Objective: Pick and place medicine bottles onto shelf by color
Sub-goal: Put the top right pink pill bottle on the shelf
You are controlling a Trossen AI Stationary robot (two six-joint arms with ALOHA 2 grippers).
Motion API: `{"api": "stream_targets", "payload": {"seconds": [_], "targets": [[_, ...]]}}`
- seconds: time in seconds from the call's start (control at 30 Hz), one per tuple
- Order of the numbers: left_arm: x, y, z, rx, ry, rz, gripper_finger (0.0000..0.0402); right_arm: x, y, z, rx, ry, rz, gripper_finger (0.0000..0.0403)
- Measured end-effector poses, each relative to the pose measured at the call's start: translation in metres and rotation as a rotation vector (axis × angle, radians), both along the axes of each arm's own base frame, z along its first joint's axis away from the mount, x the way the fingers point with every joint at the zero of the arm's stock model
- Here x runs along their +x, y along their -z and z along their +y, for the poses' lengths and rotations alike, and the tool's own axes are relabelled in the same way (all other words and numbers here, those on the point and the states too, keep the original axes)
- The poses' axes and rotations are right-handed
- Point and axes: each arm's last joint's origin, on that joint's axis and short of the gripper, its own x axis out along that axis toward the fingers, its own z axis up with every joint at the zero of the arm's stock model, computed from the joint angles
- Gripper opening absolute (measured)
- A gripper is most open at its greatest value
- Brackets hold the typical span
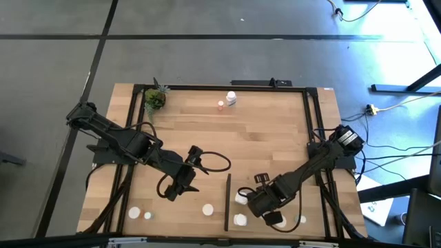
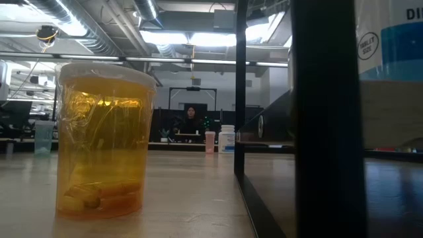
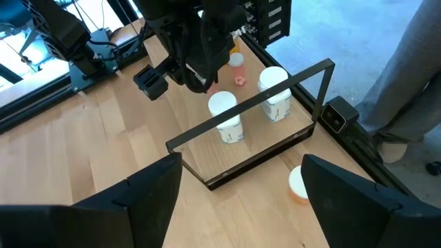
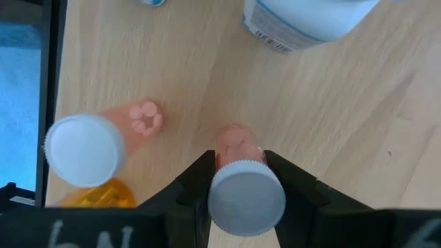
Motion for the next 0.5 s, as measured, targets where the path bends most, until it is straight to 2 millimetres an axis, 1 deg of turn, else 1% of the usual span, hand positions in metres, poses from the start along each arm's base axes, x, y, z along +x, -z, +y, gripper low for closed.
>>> {"api": "stream_targets", "payload": {"seconds": [0.5], "targets": [[0.0000,0.0000,0.0000,0.000,0.001,0.000,0.0292,0.0012,0.0000,-0.0019,-0.001,0.006,0.001,0.0116]]}}
